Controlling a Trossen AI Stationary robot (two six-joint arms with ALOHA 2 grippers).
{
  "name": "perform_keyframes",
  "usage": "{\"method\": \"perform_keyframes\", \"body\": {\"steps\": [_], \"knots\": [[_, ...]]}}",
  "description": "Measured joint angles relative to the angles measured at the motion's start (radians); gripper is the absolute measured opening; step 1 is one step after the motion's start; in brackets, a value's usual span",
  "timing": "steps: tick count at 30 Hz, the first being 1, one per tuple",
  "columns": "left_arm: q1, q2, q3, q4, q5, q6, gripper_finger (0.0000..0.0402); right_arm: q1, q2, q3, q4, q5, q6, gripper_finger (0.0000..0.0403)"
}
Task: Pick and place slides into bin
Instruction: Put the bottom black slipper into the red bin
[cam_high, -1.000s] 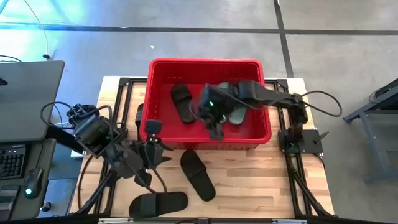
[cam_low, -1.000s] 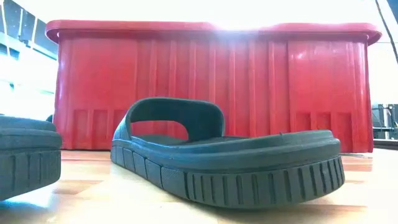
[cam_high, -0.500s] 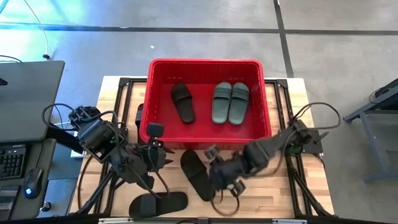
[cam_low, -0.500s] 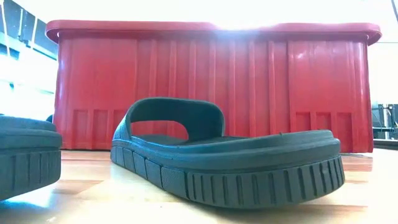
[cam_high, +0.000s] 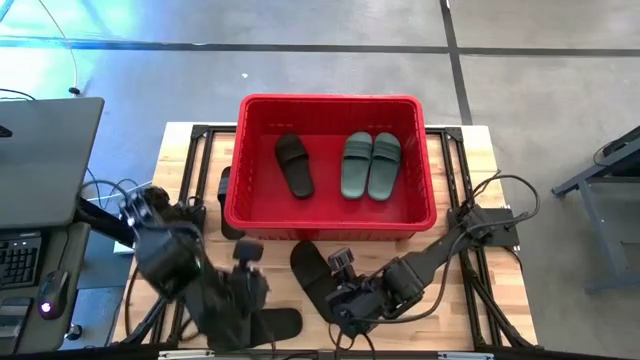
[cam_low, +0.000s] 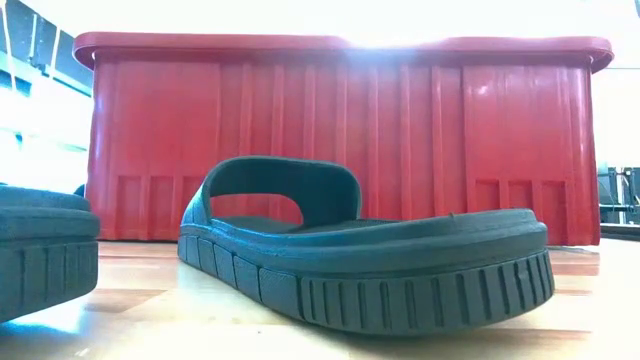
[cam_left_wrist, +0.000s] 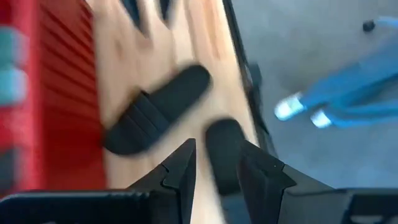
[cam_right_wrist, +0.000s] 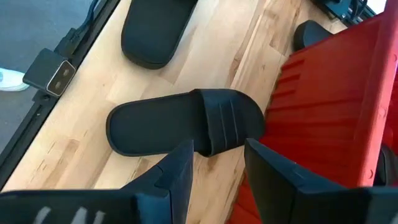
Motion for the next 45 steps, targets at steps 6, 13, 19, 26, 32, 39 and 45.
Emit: {"method": "perform_keyframes", "body": {"steps": [6, 13, 19, 26, 32, 39, 45], "knots": [[-0.071, 0.127, -0.001, -0.02, 0.056, -0.281, 0.0099, -0.015, 0.0, 0.0, 0.007, 0.0, 0.0, 0.0134], [-0.074, 0.263, -0.001, -0.024, 0.166, -0.455, 0.0099, -0.031, 0.0, 0.0, 0.017, -0.01, -0.001, 0.0134], [-0.053, 0.369, -0.001, -0.024, 0.262, -0.558, 0.0099, -0.033, 0.0, 0.0, 0.016, -0.032, -0.002, 0.0134], [-0.017, 0.465, -0.001, -0.023, 0.433, -0.604, 0.0099, -0.033, 0.0, 0.0, -0.017, -0.037, -0.041, 0.0134], [0.021, 0.518, 0.0, -0.023, 0.546, -0.709, 0.0099, -0.033, 0.0, 0.0, -0.11, -0.061, -0.071, 0.0134], [0.03, 0.536, 0.0, -0.023, 0.615, -0.829, 0.0099, -0.033, 0.0, 0.0, -0.2, -0.086, -0.073, 0.0134], [0.03, 0.535, 0.0, -0.023, 0.704, -0.928, 0.0099, -0.033, 0.0, 0.0, -0.197, -0.086, -0.116, 0.0134]]}}
